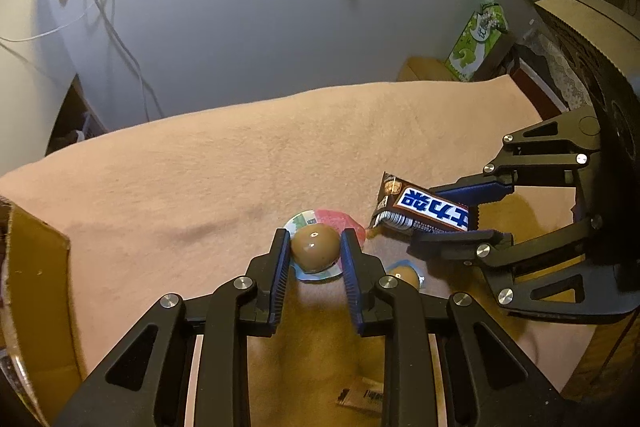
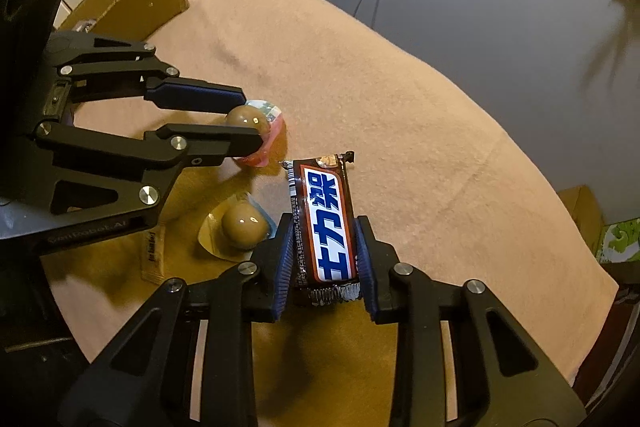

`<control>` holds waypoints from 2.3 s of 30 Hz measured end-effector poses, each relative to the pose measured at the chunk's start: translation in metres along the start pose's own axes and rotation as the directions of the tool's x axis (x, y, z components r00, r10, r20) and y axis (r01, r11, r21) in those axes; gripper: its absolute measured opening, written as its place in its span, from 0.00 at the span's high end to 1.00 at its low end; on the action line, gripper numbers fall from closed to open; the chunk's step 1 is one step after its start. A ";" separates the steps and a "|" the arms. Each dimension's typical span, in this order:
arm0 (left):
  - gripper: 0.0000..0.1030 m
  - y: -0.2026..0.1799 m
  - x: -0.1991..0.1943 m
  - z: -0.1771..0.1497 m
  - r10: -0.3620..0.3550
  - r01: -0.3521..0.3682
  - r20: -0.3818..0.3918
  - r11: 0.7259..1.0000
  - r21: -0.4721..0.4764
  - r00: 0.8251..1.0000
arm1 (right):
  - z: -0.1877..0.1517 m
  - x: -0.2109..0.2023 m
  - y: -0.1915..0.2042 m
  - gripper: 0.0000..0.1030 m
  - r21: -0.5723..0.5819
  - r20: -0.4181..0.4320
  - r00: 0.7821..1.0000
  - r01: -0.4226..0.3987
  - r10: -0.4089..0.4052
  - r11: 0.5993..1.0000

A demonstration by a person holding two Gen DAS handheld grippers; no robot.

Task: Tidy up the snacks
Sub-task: 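Carry chocolate bar and chocolate egg into the box with both grippers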

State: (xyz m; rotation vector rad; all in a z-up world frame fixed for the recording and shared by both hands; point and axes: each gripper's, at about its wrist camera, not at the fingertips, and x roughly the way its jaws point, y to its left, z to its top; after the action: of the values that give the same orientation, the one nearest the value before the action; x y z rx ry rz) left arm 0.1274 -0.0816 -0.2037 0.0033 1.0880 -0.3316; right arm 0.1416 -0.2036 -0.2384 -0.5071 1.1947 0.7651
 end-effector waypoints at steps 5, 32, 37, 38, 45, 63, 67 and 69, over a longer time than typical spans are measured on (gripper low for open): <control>0.77 0.006 -0.017 -0.001 -0.003 0.003 0.017 1.000 -0.004 1.000 | 0.002 -0.014 0.005 0.71 0.023 0.011 1.000 0.011 -0.011 1.000; 0.77 0.125 -0.129 -0.060 0.143 -0.118 0.094 0.967 -0.227 0.985 | 0.102 -0.059 0.129 0.71 -0.068 0.104 0.994 -0.036 0.043 0.997; 0.77 0.148 -0.141 -0.074 0.185 -0.154 0.089 0.949 -0.276 0.979 | 0.128 -0.048 0.157 0.71 -0.116 0.106 0.992 -0.056 0.069 0.992; 0.77 0.152 -0.143 -0.076 0.191 -0.159 0.087 0.945 -0.285 0.978 | 0.132 -0.046 0.161 0.71 -0.125 0.105 0.992 -0.061 0.075 0.990; 0.77 0.179 -0.154 -0.091 0.232 -0.191 0.081 0.919 -0.344 0.969 | 0.159 -0.026 0.190 0.71 -0.171 0.088 0.991 -0.081 0.097 0.982; 0.75 0.206 -0.156 -0.104 0.259 -0.220 0.044 0.886 -0.408 0.965 | 0.183 -0.013 0.216 0.70 -0.218 0.084 0.989 -0.104 0.125 0.970; 0.65 0.208 -0.155 -0.105 0.264 -0.226 0.037 0.883 -0.412 0.964 | 0.182 -0.013 0.216 0.47 -0.216 0.096 0.989 -0.085 0.108 0.973; 0.65 0.208 -0.156 -0.106 0.264 -0.226 0.037 0.882 -0.414 0.964 | 0.181 -0.014 0.215 0.45 -0.211 0.105 0.989 -0.080 0.104 0.974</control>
State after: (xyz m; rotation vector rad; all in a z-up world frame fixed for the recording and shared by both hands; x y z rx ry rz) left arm 0.0259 0.1744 -0.1513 -0.2429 1.0337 0.1288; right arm 0.0902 0.0621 -0.1610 -0.5735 1.0421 0.9924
